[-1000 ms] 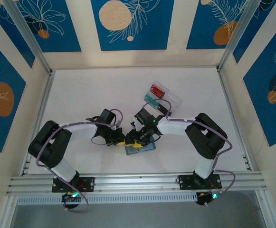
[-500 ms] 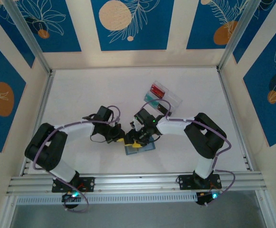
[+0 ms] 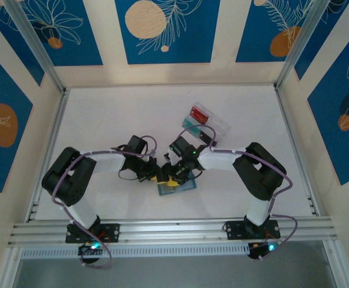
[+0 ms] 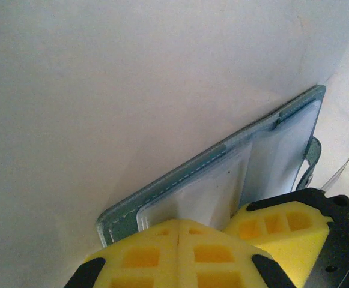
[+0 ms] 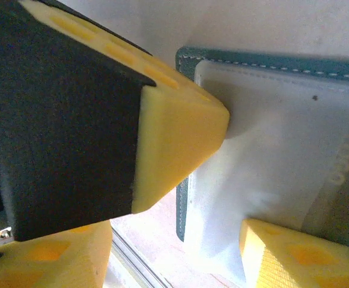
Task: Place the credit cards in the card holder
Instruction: Flip over the card slot in the card holder, then rotate the card holder at the center of the table.
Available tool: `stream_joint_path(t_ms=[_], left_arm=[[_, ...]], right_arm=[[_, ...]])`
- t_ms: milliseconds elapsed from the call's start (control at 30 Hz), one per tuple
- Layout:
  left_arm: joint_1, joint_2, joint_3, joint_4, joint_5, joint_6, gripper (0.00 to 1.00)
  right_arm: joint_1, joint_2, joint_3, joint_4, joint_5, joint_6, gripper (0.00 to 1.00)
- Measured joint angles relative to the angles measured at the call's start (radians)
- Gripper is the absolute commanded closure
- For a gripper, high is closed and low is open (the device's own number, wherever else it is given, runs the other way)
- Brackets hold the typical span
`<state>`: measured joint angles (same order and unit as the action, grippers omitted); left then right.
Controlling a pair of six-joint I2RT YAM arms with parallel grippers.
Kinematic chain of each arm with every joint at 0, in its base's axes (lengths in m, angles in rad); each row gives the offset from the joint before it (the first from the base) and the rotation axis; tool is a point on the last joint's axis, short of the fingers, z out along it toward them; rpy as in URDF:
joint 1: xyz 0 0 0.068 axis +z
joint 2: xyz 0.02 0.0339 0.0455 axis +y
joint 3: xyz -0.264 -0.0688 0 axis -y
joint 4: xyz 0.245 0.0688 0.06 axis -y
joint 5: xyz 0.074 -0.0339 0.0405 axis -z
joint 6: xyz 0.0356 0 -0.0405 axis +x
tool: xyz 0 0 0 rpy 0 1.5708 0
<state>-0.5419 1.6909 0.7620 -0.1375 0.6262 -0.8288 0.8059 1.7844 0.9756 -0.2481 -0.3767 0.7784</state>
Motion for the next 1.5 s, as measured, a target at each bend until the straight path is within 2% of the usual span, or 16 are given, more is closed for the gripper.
stream_joint_path(t_ms=[167,333,467,633,800,900,1200,1500], left_arm=[[-0.001,0.000,0.000,-0.005,-0.009,0.049,1.00],[-0.004,-0.007,0.003,-0.023,-0.029,0.100,1.00],[-0.005,-0.007,0.013,-0.043,-0.037,0.132,1.00],[-0.005,-0.014,0.017,-0.070,-0.055,0.159,1.00],[-0.005,-0.021,0.017,-0.085,-0.064,0.167,1.00],[-0.005,-0.021,0.017,-0.085,-0.065,0.170,1.00],[-0.005,-0.022,0.017,-0.085,-0.066,0.170,1.00],[-0.005,-0.023,0.017,-0.087,-0.068,0.170,1.00]], right_arm=[[-0.007,-0.030,0.037,-0.099,0.045,-0.045,0.34],[-0.052,-0.140,0.140,-0.259,0.159,-0.121,0.26],[-0.156,-0.214,0.240,-0.367,0.290,-0.183,0.24],[-0.382,-0.242,0.279,-0.435,0.396,-0.222,0.19],[-0.648,-0.257,0.272,-0.413,0.362,-0.209,0.19],[-0.745,-0.246,0.273,-0.378,0.321,-0.183,0.20],[-0.840,-0.052,0.328,-0.264,0.192,-0.128,0.20],[-0.843,0.053,0.397,-0.211,0.123,-0.121,0.20]])
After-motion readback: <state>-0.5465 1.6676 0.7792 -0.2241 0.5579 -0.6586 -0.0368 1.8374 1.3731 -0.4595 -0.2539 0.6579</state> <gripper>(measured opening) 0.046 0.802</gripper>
